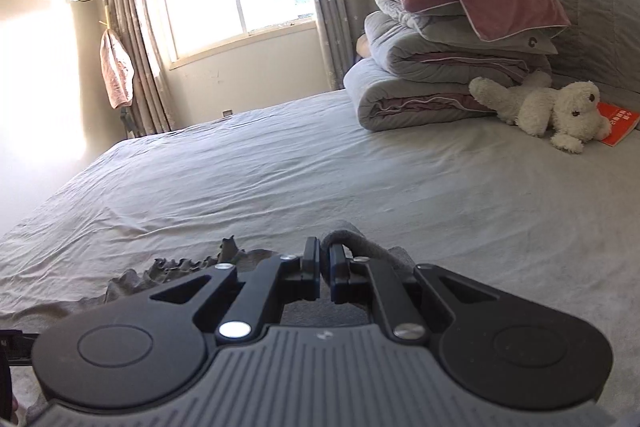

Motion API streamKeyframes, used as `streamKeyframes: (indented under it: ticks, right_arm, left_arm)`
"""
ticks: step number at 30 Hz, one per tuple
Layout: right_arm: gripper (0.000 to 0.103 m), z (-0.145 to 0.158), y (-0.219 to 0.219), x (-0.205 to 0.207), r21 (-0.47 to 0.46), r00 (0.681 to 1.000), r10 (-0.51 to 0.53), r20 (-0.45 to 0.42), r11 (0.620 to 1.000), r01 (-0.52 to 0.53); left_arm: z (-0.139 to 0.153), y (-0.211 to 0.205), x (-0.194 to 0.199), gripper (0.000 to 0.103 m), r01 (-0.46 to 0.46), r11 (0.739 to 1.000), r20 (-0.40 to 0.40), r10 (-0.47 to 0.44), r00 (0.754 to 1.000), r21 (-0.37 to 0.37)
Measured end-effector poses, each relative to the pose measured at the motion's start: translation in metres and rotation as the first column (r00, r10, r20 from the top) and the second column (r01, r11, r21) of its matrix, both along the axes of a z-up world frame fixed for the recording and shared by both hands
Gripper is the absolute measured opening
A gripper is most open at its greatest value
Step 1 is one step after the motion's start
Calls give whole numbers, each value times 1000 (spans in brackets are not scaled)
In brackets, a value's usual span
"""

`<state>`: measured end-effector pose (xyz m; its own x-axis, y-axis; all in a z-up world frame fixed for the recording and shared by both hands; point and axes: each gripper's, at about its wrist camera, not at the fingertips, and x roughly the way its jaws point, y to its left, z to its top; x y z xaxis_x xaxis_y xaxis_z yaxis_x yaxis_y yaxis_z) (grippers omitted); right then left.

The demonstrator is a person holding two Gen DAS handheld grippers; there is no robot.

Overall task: Fold clothes
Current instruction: 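Carry the sleeve across the body with the right gripper and release it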

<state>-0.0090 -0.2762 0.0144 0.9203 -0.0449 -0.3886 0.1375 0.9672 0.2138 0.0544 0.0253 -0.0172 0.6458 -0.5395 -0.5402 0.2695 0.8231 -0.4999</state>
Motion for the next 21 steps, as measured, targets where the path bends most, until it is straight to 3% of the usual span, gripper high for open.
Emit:
streamKeyframes:
  ticks: [12,21]
  right_arm:
    - [7,-9,64,14,-30,982,186,-10,982,-186]
    - [7,-40,112,12,-139,920,369,-134,912,-386]
  left_arm:
    - [0,13,6,84,-25,1000,-6,25,1000,-18]
    - [-4,19,11,79,-10,999,-32,9,999,-40]
